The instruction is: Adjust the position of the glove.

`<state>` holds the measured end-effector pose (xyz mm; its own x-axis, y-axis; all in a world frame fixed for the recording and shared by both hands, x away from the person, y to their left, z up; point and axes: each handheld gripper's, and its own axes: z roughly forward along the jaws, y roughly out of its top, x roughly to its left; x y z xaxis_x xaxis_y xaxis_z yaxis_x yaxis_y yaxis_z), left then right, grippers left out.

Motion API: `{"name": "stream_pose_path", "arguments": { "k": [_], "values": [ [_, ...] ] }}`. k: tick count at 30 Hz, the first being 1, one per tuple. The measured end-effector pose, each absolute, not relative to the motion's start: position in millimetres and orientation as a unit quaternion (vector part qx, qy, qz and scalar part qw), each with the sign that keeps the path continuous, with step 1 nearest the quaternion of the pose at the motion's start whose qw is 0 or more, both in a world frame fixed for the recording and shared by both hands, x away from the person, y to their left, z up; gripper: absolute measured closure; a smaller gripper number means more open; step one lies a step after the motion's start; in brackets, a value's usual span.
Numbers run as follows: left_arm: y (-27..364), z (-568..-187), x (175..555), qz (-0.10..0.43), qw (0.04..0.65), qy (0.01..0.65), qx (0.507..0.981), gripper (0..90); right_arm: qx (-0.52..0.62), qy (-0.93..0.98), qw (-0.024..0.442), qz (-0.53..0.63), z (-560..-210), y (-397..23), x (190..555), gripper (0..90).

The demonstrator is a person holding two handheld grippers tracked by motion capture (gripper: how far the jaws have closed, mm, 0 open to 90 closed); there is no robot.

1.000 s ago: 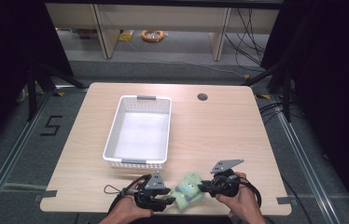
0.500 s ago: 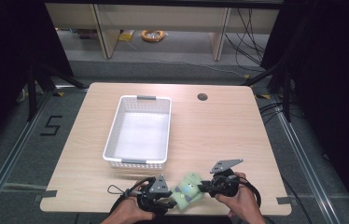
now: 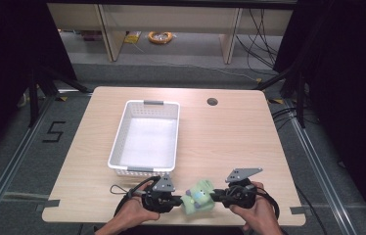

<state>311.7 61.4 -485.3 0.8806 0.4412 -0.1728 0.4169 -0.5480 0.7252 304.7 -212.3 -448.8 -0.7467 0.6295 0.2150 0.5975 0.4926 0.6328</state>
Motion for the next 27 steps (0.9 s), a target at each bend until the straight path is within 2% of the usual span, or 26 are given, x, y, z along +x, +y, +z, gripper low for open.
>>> {"name": "stream_pose_path", "arguments": {
  "k": [12,14,17,19,20,23,27],
  "values": [
    [59,-500,321,0.008,0.388,0.271,0.881,82.1,0.365,0.864,0.016,0.347,-470,-215,302,79.0],
    [61,-500,321,0.001,0.391,0.274,0.879,77.0,0.362,0.868,0.012,0.338,-469,-214,301,77.0],
    [68,-498,320,0.001,0.395,0.287,0.873,66.2,0.367,0.866,0.013,0.340,-465,-216,301,68.6],
    [72,-497,318,0.004,0.397,0.308,0.865,58.4,0.375,0.858,0.010,0.352,-462,-219,302,58.0],
    [74,-495,318,0.003,0.400,0.317,0.860,53.1,0.382,0.854,0.015,0.352,-460,-222,303,54.6],
    [76,-492,316,-0.002,0.409,0.334,0.849,45.3,0.394,0.841,0.026,0.369,-457,-229,309,46.1],
    [70,-490,313,-0.010,0.412,0.351,0.840,35.0,0.413,0.834,0.006,0.367,-457,-229,317,43.2]
  ]
}}
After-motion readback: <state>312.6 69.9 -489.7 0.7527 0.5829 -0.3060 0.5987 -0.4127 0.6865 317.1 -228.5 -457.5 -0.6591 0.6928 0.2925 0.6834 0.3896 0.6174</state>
